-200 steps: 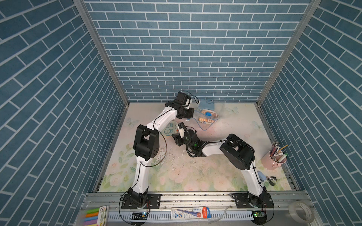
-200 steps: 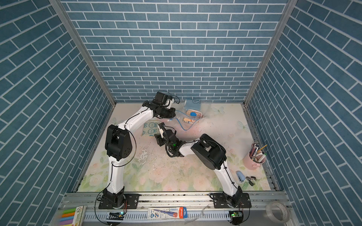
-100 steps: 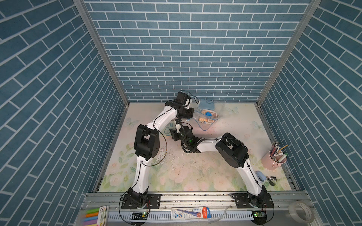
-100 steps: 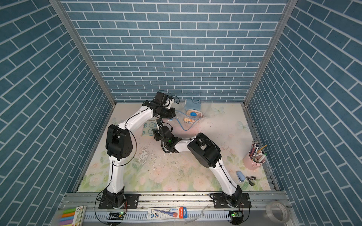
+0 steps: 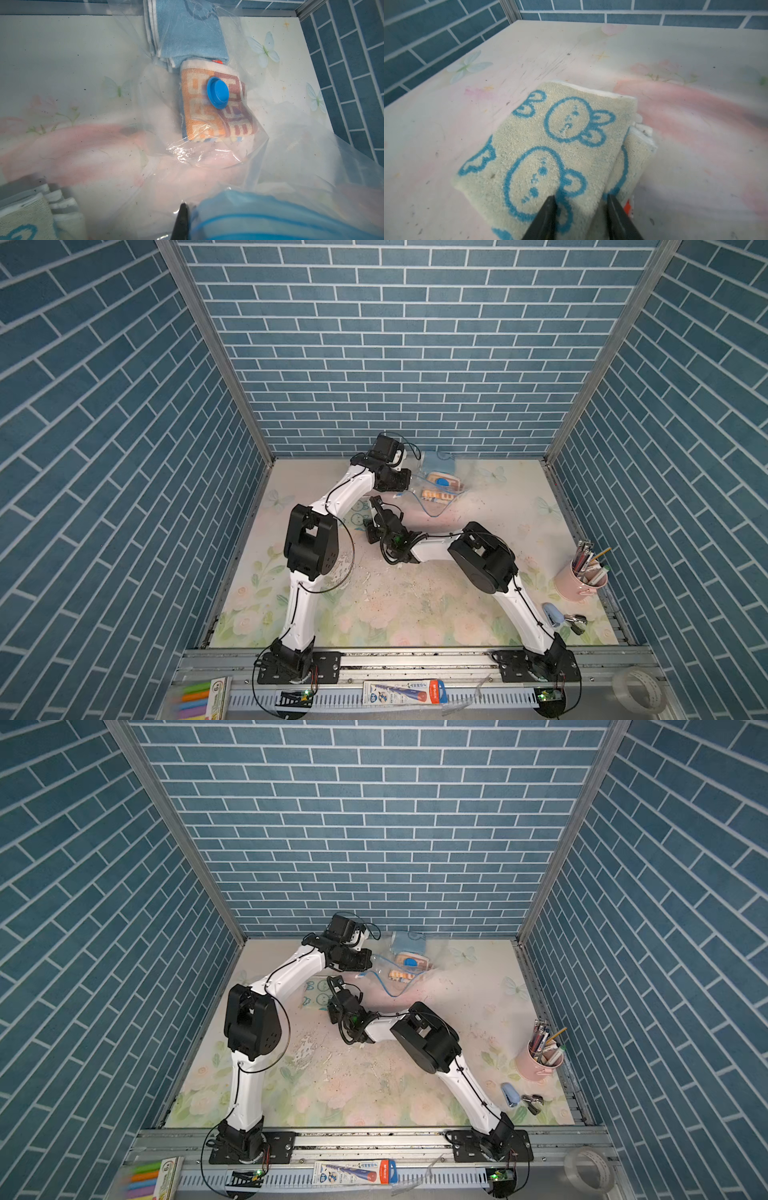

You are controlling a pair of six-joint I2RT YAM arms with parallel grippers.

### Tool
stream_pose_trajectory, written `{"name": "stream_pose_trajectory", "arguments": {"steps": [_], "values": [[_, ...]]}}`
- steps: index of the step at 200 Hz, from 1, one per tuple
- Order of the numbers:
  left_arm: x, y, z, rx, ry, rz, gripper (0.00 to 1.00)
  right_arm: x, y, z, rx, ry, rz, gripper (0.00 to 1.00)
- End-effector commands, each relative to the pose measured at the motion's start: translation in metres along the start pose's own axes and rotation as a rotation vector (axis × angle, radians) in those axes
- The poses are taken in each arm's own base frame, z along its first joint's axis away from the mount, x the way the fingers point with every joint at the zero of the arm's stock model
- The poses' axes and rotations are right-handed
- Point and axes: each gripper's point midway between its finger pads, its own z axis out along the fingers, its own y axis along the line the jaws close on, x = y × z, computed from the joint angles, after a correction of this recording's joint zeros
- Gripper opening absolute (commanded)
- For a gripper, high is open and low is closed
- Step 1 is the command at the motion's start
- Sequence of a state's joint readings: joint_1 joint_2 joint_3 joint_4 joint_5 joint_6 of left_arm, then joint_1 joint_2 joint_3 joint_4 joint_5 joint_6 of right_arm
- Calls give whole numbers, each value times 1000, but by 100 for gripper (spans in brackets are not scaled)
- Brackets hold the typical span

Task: Place the folded towel into the vacuum bag
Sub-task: Move the towel to the center of the board.

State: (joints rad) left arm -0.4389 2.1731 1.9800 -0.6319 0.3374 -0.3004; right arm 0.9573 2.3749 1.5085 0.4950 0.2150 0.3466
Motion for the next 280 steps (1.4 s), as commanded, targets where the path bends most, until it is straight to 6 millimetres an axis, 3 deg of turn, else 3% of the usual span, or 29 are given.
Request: {"name": "stream_pose_trajectory", "arguments": {"steps": [1, 56, 92, 99, 136, 199, 280], "values": [[-7, 8, 2, -16, -16, -7, 0, 35, -16, -3, 60, 107, 4, 37], [-8, 10, -3, -38, -34, -9, 0, 55, -36, -28, 118, 157, -6, 36], [-9, 12, -7, -50, -44, -7, 0, 75, -53, -61, 158, 198, -5, 36], [-9, 10, -8, -49, -47, -7, 0, 66, -55, -73, 163, 185, 9, 36], [-11, 10, -13, -55, -63, -14, 0, 81, -83, -126, 228, 248, 82, 38], [-6, 11, -30, -101, -100, -9, 0, 132, -133, -209, 382, 404, 243, 39], [30, 6, -49, -162, -114, -11, 0, 145, -188, -319, 611, 415, 358, 43]]}}
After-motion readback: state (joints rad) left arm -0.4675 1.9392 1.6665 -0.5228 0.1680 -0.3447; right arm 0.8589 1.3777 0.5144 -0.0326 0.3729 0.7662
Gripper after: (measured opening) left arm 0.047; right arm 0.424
